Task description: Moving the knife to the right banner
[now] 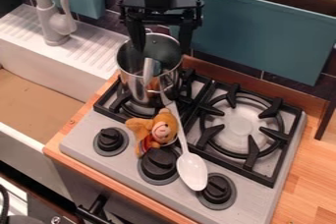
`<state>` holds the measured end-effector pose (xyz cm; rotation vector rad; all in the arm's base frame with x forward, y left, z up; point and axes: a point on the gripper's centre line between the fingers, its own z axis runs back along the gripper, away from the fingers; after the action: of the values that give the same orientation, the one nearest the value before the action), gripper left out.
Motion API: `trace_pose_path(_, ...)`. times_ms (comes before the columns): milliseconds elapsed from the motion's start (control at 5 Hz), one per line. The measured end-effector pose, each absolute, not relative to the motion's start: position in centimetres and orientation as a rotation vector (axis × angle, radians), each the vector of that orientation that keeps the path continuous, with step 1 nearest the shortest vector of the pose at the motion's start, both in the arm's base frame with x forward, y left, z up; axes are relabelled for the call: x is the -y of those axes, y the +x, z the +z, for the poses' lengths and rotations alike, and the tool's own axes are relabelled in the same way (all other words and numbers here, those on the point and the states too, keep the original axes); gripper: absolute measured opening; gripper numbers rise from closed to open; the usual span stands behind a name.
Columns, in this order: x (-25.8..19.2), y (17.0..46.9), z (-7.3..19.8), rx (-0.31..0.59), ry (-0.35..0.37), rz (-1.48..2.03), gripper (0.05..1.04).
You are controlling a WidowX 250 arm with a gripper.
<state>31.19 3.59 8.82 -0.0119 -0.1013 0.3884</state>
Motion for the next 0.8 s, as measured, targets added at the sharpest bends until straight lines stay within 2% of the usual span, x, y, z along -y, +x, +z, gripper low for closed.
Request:
trace_pose_path(200,-3.5,30.9,8.0,0.067,-0.011,0.389,0.998)
trace_pose_path(600,-3.7,30.0,7.9,0.019,0.001,0.396,0.998)
trace_pose_path(800,-3.9,29.8,8.5,0.024,0.006,0.395,0.998)
